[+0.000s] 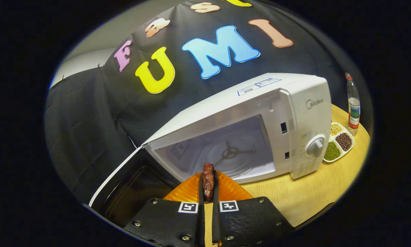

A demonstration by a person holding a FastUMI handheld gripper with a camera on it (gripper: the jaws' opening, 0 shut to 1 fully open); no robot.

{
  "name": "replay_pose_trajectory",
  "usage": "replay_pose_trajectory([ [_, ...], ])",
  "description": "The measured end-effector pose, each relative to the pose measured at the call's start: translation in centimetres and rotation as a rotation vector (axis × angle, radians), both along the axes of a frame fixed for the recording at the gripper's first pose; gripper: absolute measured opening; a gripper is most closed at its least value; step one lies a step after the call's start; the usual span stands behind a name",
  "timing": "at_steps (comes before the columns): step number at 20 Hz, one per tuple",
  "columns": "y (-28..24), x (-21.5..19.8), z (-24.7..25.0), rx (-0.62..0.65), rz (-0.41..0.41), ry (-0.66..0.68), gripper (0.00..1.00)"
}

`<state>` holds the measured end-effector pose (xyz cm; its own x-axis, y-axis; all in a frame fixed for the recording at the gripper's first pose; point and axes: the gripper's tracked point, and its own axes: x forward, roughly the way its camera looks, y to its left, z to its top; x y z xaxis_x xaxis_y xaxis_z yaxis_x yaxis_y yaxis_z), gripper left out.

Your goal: Open the microwave, put the food inside, and close the microwave door.

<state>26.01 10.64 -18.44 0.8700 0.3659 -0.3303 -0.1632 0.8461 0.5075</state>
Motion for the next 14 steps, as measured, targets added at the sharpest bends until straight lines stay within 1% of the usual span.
replay_pose_trajectory([
  [2, 0.6, 2.2, -0.5, 0.0, -0.012, -0.026, 0.08],
  [5, 1.7, 5.0, -2.0, -0.022, -0.007, -0.038, 0.08],
  [7, 2.2, 6.4, -2.7, -0.025, -0.008, -0.046, 0.08],
  [10, 2.6, 8.8, -3.8, -0.036, -0.039, -0.053, 0.08],
  [12, 3.1, 9.9, -3.9, -0.02, -0.047, -0.06, 0.08],
  [14, 3.3, 11.0, -4.3, -0.044, -0.051, -0.069, 0.08],
])
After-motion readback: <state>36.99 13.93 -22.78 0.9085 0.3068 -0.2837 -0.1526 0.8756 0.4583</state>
